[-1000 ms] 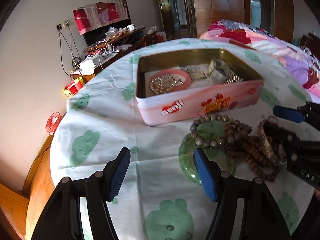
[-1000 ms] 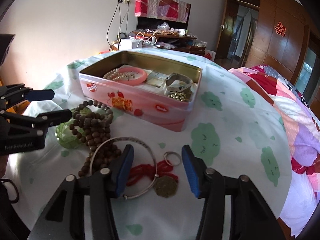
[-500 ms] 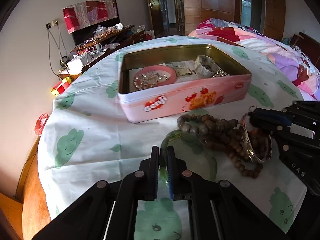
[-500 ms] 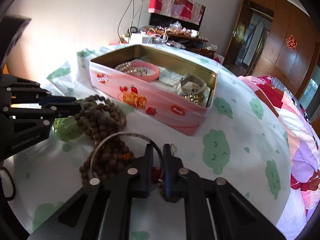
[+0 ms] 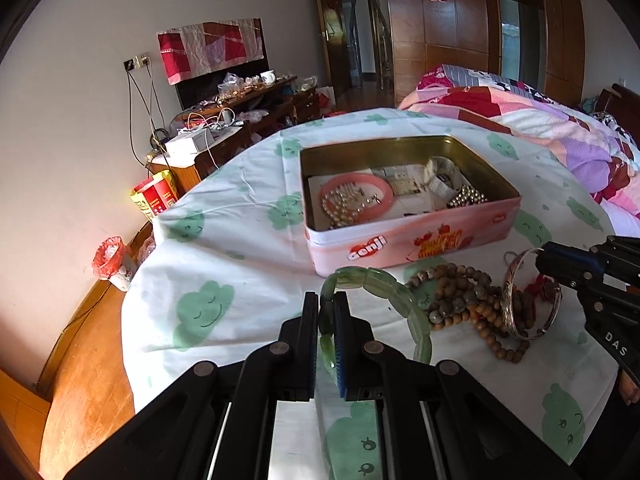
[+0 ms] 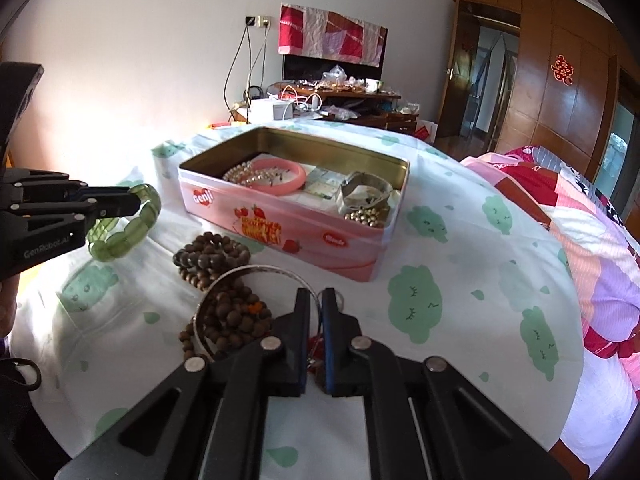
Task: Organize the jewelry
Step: 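Lift the jade bangle with the left gripper while the right gripper carries the silver bangle toward the tin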
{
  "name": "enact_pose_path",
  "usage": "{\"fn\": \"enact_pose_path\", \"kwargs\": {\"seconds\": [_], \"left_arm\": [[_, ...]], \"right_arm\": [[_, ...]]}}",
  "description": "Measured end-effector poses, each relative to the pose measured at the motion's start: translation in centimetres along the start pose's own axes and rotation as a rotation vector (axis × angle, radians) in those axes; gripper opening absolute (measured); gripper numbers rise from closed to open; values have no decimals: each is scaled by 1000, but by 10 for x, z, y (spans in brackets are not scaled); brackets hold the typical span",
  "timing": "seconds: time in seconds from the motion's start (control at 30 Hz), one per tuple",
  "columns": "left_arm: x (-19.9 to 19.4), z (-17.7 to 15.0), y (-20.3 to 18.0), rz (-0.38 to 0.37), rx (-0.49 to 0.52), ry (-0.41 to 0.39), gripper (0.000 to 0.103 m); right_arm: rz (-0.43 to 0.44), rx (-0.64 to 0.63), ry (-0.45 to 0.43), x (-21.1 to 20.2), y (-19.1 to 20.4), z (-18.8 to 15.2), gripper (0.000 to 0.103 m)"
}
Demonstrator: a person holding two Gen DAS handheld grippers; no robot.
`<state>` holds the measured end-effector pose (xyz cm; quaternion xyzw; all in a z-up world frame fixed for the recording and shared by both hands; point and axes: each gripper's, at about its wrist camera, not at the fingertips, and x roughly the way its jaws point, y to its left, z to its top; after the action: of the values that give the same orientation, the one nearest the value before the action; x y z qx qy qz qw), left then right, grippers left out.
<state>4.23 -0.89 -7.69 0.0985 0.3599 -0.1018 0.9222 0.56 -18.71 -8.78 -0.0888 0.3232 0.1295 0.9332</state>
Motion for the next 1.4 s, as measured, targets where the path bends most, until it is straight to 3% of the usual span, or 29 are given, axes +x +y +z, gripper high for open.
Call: {"fn": "enact_pose_path", "kwargs": {"seconds": [0.63, 1.4], "left_arm": [[-13, 6, 5, 14, -11, -34, 6], [-21, 14, 2, 18, -10, -61, 6]], "right_arm": [[22, 15, -86, -33, -1, 8, 8], [-14, -1, -110, -40, -2, 15, 8]]}}
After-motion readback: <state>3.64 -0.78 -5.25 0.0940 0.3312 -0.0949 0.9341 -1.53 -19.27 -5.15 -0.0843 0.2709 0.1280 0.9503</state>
